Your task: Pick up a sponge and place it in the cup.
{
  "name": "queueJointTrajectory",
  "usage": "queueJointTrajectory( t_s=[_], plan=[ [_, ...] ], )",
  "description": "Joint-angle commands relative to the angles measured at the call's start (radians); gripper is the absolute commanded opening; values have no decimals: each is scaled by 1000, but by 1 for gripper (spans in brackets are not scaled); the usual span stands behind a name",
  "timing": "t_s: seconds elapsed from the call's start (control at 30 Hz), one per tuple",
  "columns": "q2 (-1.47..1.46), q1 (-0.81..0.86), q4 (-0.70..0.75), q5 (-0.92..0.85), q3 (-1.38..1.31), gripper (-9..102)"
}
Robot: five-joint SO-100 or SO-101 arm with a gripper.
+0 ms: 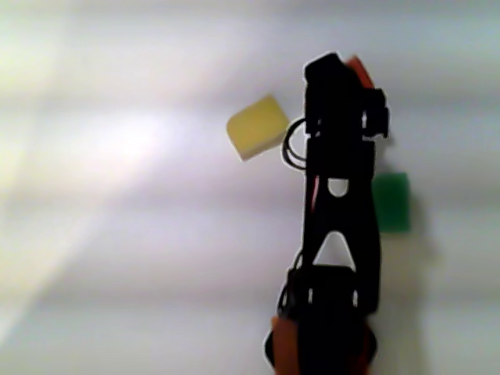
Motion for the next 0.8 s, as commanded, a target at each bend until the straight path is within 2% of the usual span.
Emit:
queueJointTrajectory(
  t_s=[0.0, 0.23, 0.33, 0.43, 0.47, 0.6, 0.77],
  plan=[
    [9, 3, -9, 6, -46, 22],
    [25, -2, -31, 28, -35, 25],
    [48, -3, -37, 40, -25, 19],
    [101, -9, -55, 54, 3, 2],
    [127, -14, -55, 75, 12, 0],
    [250, -26, -63, 176, 49, 0],
    [426, -49, -152, 296, 158, 0]
  ],
)
